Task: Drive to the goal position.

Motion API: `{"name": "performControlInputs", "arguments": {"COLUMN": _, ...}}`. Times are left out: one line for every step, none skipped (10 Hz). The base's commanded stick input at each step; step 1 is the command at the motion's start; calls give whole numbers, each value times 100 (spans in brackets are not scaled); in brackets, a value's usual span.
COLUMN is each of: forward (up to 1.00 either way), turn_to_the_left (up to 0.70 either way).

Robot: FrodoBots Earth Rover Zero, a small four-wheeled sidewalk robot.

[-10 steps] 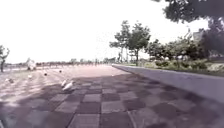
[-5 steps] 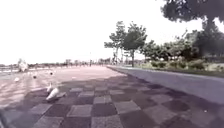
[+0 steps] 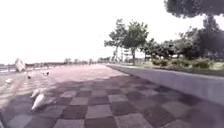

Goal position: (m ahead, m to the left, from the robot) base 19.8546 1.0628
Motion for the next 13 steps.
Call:
{"name": "performControlInputs", "arguments": {"forward": 85, "turn_to_the_left": 0}}
{"name": "performControlInputs", "arguments": {"forward": 85, "turn_to_the_left": 0}}
{"name": "performControlInputs", "arguments": {"forward": 85, "turn_to_the_left": 0}}
{"name": "performControlInputs", "arguments": {"forward": 85, "turn_to_the_left": 0}}
{"name": "performControlInputs", "arguments": {"forward": 85, "turn_to_the_left": 0}}
{"name": "performControlInputs", "arguments": {"forward": 85, "turn_to_the_left": 0}}
{"name": "performControlInputs", "arguments": {"forward": 85, "turn_to_the_left": 12}}
{"name": "performControlInputs", "arguments": {"forward": 85, "turn_to_the_left": 33}}
{"name": "performControlInputs", "arguments": {"forward": 85, "turn_to_the_left": 1}}
{"name": "performControlInputs", "arguments": {"forward": 85, "turn_to_the_left": 0}}
{"name": "performControlInputs", "arguments": {"forward": 85, "turn_to_the_left": 0}}
{"name": "performControlInputs", "arguments": {"forward": 85, "turn_to_the_left": 0}}
{"name": "performControlInputs", "arguments": {"forward": 85, "turn_to_the_left": 7}}
